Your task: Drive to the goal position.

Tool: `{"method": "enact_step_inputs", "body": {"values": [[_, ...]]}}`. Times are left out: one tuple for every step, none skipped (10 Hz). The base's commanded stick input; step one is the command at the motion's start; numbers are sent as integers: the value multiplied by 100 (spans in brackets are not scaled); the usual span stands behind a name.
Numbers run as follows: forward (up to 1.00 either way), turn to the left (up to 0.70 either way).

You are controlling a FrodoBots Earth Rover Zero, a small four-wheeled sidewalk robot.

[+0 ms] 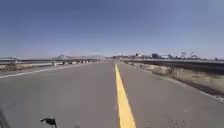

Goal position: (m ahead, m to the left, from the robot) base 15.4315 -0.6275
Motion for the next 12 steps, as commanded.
{"method": "enact_step_inputs", "body": {"values": [[85,0],[85,0],[85,0],[85,0],[85,0],[85,0],[85,0],[85,0],[85,0],[85,0],[85,0],[85,0]]}}
